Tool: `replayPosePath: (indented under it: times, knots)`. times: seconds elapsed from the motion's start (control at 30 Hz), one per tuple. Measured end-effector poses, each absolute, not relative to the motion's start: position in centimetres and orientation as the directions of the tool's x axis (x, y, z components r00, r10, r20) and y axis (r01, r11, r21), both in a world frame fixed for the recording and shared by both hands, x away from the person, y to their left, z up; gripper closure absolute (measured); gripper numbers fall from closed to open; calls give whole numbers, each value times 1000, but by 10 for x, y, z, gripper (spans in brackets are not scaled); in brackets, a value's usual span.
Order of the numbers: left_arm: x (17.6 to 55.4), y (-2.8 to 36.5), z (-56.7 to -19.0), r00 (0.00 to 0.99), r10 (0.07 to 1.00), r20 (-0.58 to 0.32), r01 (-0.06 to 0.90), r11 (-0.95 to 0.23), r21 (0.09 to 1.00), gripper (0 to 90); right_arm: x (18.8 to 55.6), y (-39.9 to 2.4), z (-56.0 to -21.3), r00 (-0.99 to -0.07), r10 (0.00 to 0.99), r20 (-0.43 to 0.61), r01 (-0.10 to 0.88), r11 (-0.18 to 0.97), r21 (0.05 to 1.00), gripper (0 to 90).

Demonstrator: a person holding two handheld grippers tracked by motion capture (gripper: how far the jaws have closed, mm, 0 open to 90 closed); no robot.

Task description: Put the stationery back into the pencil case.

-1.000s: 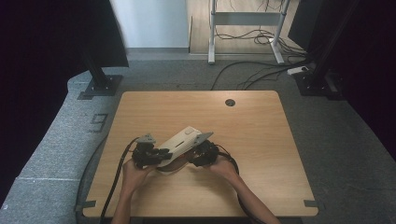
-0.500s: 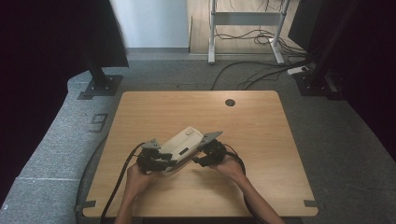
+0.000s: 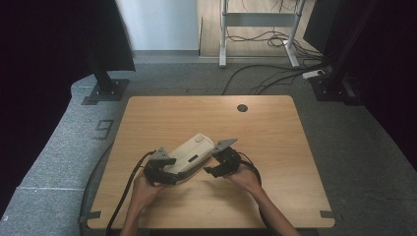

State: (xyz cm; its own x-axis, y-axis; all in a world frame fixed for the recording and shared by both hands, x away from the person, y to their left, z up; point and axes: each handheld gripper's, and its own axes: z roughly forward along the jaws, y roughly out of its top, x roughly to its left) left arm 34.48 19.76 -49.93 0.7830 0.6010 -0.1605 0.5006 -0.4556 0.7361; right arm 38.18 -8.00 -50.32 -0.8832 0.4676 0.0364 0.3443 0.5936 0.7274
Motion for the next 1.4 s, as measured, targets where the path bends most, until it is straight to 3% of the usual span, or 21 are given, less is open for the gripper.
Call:
replayPosePath:
  times: [0.17, 0.4, 0.7, 1.4]
  knots:
    - [344, 202, -494, 777, 602, -181, 514, -443, 734, 153, 379, -87, -502, -872, 488, 34, 358, 588, 725, 229]
    - [340, 207, -492, 774, 623, -110, 501, -498, 708, 92, 377, -101, -500, -854, 519, 38, 377, 566, 733, 153]
    - [336, 225, -488, 759, 644, -102, 502, -477, 721, 13, 372, -127, -495, -832, 554, 20, 379, 542, 750, 127]
    - [327, 278, -501, 694, 711, -113, 545, -416, 728, 0, 348, -189, -504, -751, 660, -28, 420, 510, 750, 44]
